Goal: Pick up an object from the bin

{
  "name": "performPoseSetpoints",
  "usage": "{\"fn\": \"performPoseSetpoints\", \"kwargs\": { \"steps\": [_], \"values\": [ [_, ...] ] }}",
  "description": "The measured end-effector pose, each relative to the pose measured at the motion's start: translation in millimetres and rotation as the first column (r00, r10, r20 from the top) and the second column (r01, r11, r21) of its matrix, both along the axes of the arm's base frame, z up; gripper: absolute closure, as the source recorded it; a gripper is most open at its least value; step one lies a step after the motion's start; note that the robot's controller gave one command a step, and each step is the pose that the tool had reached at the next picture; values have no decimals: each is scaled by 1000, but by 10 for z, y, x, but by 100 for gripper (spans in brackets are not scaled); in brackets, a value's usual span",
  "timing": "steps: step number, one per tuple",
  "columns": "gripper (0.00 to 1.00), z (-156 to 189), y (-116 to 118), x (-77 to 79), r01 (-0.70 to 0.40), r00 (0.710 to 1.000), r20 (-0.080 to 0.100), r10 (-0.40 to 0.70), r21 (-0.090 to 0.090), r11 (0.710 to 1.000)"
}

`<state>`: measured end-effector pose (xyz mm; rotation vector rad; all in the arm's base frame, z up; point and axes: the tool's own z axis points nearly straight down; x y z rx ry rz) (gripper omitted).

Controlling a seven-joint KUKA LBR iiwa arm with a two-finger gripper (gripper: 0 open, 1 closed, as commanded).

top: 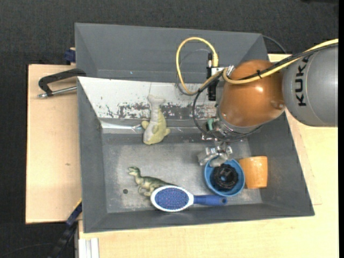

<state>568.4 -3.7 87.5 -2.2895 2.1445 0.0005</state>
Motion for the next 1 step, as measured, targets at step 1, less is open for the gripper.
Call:
{"fn": "performPoseSetpoints", "kwargs": {
  "steps": [1],
  "values": [
    [100,1585,92,-103,10,1000,11,-10,-1,1000]
  ]
}}
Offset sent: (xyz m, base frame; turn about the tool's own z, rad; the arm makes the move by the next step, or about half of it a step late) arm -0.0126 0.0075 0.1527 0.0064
